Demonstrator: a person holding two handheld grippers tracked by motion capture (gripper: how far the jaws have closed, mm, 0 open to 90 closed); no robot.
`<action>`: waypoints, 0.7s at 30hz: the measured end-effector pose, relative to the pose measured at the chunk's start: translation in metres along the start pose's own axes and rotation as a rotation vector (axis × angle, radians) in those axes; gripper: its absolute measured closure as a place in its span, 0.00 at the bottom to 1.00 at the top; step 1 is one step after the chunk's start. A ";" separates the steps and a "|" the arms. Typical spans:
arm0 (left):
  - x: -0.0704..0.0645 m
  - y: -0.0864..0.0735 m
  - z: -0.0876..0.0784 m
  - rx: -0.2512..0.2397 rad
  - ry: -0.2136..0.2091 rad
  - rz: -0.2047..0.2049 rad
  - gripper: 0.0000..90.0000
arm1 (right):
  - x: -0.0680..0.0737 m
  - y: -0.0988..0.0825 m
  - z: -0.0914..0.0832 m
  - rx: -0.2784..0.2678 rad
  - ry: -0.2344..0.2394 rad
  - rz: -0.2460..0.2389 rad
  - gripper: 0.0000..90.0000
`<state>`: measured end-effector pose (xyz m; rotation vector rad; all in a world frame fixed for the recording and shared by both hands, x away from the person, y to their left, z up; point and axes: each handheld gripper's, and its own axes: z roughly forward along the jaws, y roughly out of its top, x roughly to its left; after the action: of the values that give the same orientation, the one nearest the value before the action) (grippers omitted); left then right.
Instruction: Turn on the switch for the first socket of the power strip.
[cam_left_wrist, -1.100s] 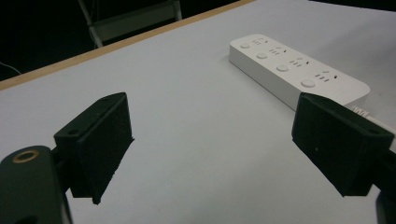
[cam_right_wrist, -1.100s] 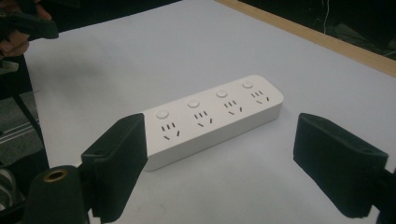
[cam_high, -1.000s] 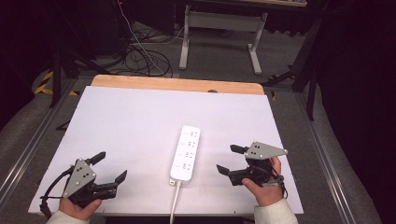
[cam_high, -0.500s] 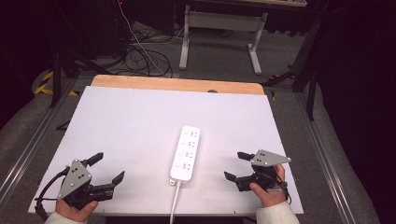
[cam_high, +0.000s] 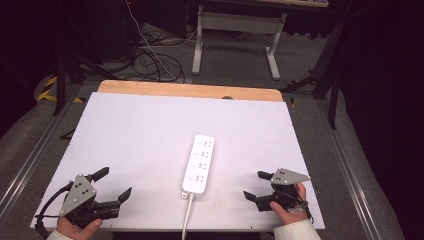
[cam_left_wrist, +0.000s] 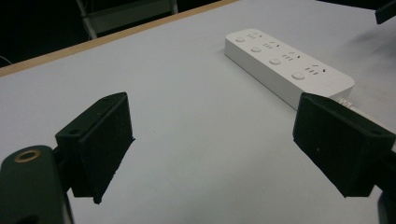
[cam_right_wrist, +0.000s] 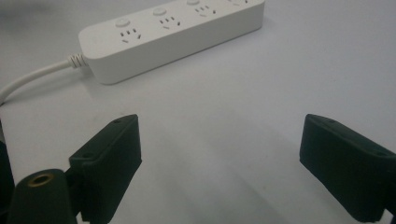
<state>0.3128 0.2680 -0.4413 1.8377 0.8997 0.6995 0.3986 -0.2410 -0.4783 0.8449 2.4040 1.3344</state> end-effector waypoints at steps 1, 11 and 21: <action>0.000 0.000 0.001 0.000 -0.001 -0.001 0.14 | -0.001 -0.001 -0.001 0.006 -0.015 -0.006 0.15; 0.005 -0.002 0.007 0.000 0.002 -0.011 0.13 | -0.002 0.002 -0.007 -0.043 -0.039 -0.012 0.15; 0.004 -0.002 0.006 -0.002 0.016 0.003 0.13 | 0.001 0.003 -0.007 -0.043 -0.045 -0.024 0.15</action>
<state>0.3193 0.2685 -0.4451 1.8338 0.9067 0.7177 0.3955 -0.2440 -0.4721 0.8235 2.3353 1.3383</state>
